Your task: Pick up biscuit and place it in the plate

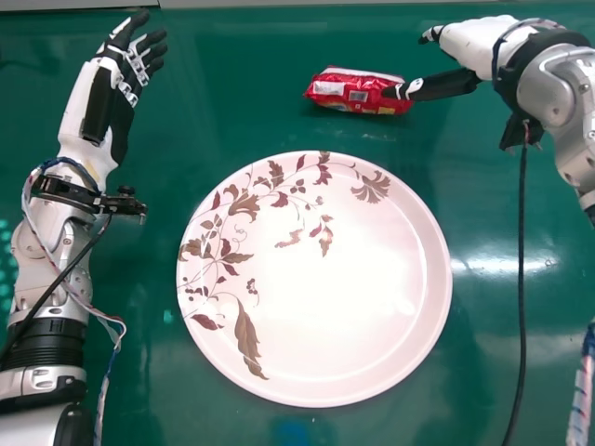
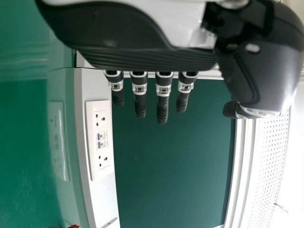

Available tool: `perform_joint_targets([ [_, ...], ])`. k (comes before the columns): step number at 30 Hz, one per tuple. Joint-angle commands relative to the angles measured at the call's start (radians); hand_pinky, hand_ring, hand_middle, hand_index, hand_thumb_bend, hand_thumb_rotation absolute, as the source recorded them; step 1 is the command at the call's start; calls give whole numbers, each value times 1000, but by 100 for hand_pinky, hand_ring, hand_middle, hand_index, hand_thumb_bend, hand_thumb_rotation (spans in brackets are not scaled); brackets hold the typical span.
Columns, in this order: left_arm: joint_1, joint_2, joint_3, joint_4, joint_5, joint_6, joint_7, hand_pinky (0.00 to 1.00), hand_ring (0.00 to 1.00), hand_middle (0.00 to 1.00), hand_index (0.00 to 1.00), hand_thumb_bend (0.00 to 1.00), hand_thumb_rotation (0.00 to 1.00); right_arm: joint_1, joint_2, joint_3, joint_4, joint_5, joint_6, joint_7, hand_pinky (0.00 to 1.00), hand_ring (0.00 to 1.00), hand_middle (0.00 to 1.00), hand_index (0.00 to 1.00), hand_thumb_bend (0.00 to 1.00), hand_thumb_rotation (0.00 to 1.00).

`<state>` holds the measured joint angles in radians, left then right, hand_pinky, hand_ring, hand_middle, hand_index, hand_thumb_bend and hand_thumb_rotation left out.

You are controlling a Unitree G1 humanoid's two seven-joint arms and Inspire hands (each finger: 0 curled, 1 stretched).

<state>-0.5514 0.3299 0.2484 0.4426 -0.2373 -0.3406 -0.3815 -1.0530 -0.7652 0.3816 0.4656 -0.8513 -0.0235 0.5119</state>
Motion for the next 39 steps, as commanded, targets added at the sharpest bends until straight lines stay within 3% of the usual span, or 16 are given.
perform_joint_targets([
  [1, 20, 6, 1, -6, 4, -1, 4, 100, 94, 91, 97, 46, 56, -21, -10, -2, -17, -8, -3, 5, 90, 96, 100, 100, 100, 64],
  [7, 20, 6, -1, -5, 1, -1, 0, 100, 94, 90, 97, 46, 53, -43, 8, 17, 28, -1, -87, -9, 89, 96, 100, 100, 100, 54],
  [13, 22, 8, -3, -11, 10, -10, 3, 100, 94, 90, 97, 50, 57, -82, 29, 53, 107, -31, -175, -54, 88, 96, 100, 100, 100, 53],
  [16, 24, 6, -2, -17, 9, -6, 6, 100, 94, 90, 97, 46, 54, -99, 49, 59, 143, -30, -188, -70, 86, 95, 100, 100, 100, 52],
  [28, 40, 8, 2, -42, 1, 11, 13, 99, 94, 90, 96, 50, 54, -167, 118, 110, 306, -42, -255, -117, 85, 93, 100, 100, 100, 52],
  [39, 48, 29, 13, -58, -7, 10, 5, 100, 95, 90, 96, 49, 56, -236, 177, 130, 462, -32, -251, -150, 85, 93, 100, 100, 100, 49],
])
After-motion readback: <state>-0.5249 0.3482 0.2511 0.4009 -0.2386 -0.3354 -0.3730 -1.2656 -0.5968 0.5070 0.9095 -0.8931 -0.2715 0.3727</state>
